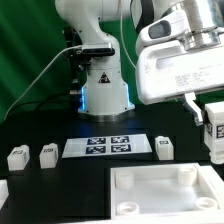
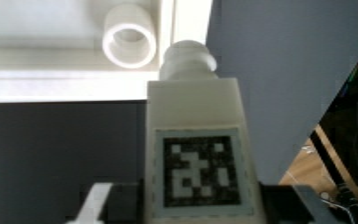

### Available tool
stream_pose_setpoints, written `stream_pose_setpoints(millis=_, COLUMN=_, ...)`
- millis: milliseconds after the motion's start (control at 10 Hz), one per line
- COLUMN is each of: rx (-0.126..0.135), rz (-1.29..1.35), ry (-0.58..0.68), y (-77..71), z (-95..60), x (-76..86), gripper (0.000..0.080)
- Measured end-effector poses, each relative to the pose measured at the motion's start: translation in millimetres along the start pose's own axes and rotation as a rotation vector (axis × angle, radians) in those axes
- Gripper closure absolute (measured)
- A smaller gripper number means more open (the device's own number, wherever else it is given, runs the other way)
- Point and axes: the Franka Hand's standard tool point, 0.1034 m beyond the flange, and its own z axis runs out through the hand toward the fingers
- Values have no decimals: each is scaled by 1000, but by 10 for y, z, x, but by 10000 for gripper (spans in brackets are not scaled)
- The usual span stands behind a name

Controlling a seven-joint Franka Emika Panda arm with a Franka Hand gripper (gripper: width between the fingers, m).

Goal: Assemble one leg

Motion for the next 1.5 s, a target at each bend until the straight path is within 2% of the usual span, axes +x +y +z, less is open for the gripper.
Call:
stream_pose_setpoints(millis=300, rx=-20, rz=-25, ry=4, y=138, z=131, x=48, gripper=506)
stream_pose_setpoints(millis=500, rx=-24, rz=-26, ry=-3, y=166, z=240, x=-35, gripper=506)
stream_pose_setpoints(millis=700, rx=-31, rz=-29, ry=-5, y=230, z=327, x=-43, gripper=506)
stream_pose_setpoints(millis=800, rx=-32, rz=-30, ry=-7, y=236, z=400, x=-37, gripper=506)
stream_pose_setpoints(millis=1100, rx=-34, rz=-39, ry=4, y=259, z=449, x=53, gripper=506)
stream_pose_setpoints(millis=1500, rx=-34, rz=-43, ry=-18, y=255, z=565, x=-105, gripper=506)
